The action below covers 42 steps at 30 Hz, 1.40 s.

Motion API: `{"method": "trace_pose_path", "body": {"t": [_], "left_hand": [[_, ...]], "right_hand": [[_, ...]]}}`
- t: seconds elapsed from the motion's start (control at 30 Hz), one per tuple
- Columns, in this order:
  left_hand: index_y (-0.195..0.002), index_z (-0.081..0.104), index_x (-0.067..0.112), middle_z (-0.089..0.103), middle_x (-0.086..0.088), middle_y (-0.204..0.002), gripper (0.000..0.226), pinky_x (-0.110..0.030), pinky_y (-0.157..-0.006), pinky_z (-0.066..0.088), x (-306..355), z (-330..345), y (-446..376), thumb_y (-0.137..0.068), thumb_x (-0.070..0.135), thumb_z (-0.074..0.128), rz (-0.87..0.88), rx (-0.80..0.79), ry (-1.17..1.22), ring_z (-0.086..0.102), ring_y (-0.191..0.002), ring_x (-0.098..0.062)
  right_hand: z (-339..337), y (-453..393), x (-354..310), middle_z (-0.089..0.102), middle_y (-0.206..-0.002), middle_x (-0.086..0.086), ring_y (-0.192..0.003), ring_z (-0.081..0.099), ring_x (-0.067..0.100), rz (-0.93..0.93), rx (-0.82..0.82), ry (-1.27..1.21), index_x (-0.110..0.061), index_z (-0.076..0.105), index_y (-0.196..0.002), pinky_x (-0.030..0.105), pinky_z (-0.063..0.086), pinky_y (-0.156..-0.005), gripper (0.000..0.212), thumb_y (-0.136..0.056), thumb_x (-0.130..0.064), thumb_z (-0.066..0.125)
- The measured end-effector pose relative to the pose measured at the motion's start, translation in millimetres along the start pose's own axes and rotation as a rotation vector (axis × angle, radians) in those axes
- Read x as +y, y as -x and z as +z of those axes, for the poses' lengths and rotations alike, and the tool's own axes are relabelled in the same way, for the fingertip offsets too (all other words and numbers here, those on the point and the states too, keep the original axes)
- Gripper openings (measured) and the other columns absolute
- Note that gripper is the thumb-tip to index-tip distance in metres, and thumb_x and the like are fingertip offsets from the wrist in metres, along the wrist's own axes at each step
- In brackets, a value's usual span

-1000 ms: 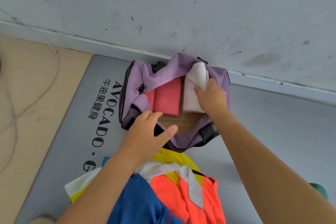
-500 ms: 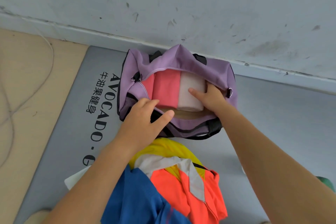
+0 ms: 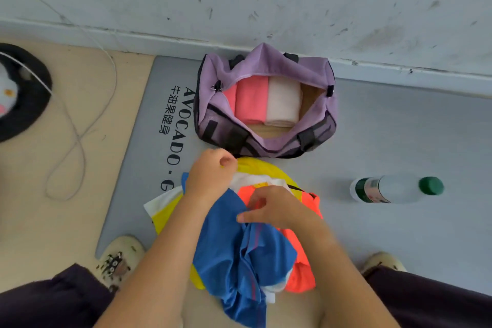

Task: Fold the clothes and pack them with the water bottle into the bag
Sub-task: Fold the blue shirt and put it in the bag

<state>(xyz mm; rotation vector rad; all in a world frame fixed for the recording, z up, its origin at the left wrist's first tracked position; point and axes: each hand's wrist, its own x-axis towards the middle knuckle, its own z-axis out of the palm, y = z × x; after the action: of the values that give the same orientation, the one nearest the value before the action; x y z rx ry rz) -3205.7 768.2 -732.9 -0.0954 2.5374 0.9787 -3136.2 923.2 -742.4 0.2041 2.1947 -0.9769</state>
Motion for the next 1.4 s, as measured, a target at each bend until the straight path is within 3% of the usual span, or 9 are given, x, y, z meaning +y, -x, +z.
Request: {"method": "trace_pose_path", "body": {"t": [0.1, 0.3, 0.4, 0.57, 0.77, 0.83, 0.93, 1.17, 1.4], "left_hand": [[-0.095, 0.069, 0.018, 0.068, 0.005, -0.094, 0.016, -0.029, -0.073, 0.048, -11.5, -6.0, 27.2, -0.092, 0.027, 0.056, -0.022, -0.06, 0.059, 0.062, -0.094, -0.018], [-0.086, 0.071, 0.037, 0.063, 0.029, -0.094, 0.016, -0.006, -0.079, 0.039, 37.7, -60.3, 72.1, -0.093, 0.046, 0.059, 0.217, -0.189, 0.24, 0.055, -0.091, 0.013], [-0.09, 0.071, 0.025, 0.062, 0.017, -0.084, 0.054, -0.018, -0.071, 0.041, 81.5, -100.1, 100.5, -0.075, 0.075, 0.056, 0.258, -0.198, 0.318, 0.058, -0.077, 0.001], [-0.08, 0.073, 0.045, 0.073, 0.02, -0.08, 0.016, -0.01, -0.063, 0.048, 135.4, -154.4, 147.1, -0.086, 0.056, 0.063, 0.411, -0.212, 0.313, 0.067, -0.073, 0.007], [-0.097, 0.065, 0.001, 0.067, -0.016, -0.085, 0.057, -0.038, -0.07, 0.048, 156.7, -199.3, 187.2, -0.083, 0.056, 0.061, 0.515, 0.022, 0.357, 0.058, -0.074, -0.013], [-0.096, 0.06, -0.006, 0.056, -0.009, -0.078, 0.06, -0.034, -0.068, 0.039, 153.5, -206.7, 190.0, -0.086, 0.053, 0.062, 0.508, 0.069, 0.364, 0.051, -0.072, -0.015], [-0.085, 0.05, -0.01, 0.045, -0.006, -0.074, 0.059, -0.034, -0.064, 0.032, 145.2, -210.5, 190.1, -0.09, 0.048, 0.063, 0.45, 0.172, 0.454, 0.043, -0.068, -0.018], [-0.088, 0.054, -0.007, 0.046, -0.005, -0.078, 0.051, -0.033, -0.069, 0.032, 133.5, -194.1, 179.5, -0.094, 0.044, 0.057, 0.383, 0.184, 0.496, 0.043, -0.072, -0.017], [-0.09, 0.072, 0.04, 0.075, 0.013, -0.09, 0.032, -0.017, -0.071, 0.053, 134.6, -146.9, 219.2, -0.068, 0.064, 0.07, 0.428, -0.329, 0.313, 0.07, -0.083, 0.0]], "right_hand": [[15.5, 10.0, -3.9, 0.055, -0.07, -0.005, -0.074, 0.05, 0.014, -0.085, 0.086, 0.097, -0.014, 0.063, -0.074, 0.021, 0.033, -0.059, 0.014, -0.081, -0.022, 0.073], [-47.5, 70.3, -64.2, 0.043, -0.066, 0.004, -0.063, 0.037, 0.016, -0.296, 0.238, -0.334, -0.016, 0.054, -0.081, 0.031, 0.031, -0.058, 0.016, -0.097, -0.017, 0.057], [-86.2, 119.5, -103.2, 0.051, -0.08, 0.009, -0.075, 0.044, 0.018, -0.414, 0.296, -0.446, -0.016, 0.055, -0.087, 0.034, 0.036, -0.069, 0.013, -0.099, -0.02, 0.053], [-127.2, 197.0, -145.3, 0.067, -0.078, -0.013, -0.074, 0.063, 0.004, -0.483, 0.389, -0.45, -0.03, 0.065, -0.081, 0.024, 0.051, -0.068, 0.018, -0.09, -0.045, 0.062], [-150.6, 269.8, -136.4, 0.066, -0.087, -0.038, -0.08, 0.062, -0.017, -0.384, 0.139, -0.012, -0.064, 0.064, -0.076, 0.001, 0.044, -0.064, 0.021, -0.08, -0.047, 0.075], [-158.9, 284.2, -126.5, 0.072, -0.093, -0.025, -0.088, 0.067, -0.008, -0.386, 0.132, -0.116, -0.049, 0.074, -0.085, 0.006, 0.048, -0.072, 0.007, -0.084, -0.043, 0.071], [-171.6, 298.7, -116.0, 0.073, -0.111, -0.001, -0.104, 0.068, 0.013, -0.409, 0.135, -0.289, -0.022, 0.075, -0.103, 0.026, 0.05, -0.088, 0.03, -0.083, -0.044, 0.068], [-160.8, 300.2, -107.9, 0.067, -0.095, 0.011, -0.084, 0.063, 0.022, -0.389, 0.248, -0.481, 0.002, 0.06, -0.112, 0.036, 0.049, -0.076, 0.048, -0.089, -0.04, 0.065], [-108.2, 284.1, -118.7, 0.07, -0.104, 0.012, -0.095, 0.067, 0.023, -0.498, 0.183, -0.932, -0.001, 0.058, -0.119, 0.031, 0.058, -0.077, 0.028, -0.101, -0.019, 0.047]]}}
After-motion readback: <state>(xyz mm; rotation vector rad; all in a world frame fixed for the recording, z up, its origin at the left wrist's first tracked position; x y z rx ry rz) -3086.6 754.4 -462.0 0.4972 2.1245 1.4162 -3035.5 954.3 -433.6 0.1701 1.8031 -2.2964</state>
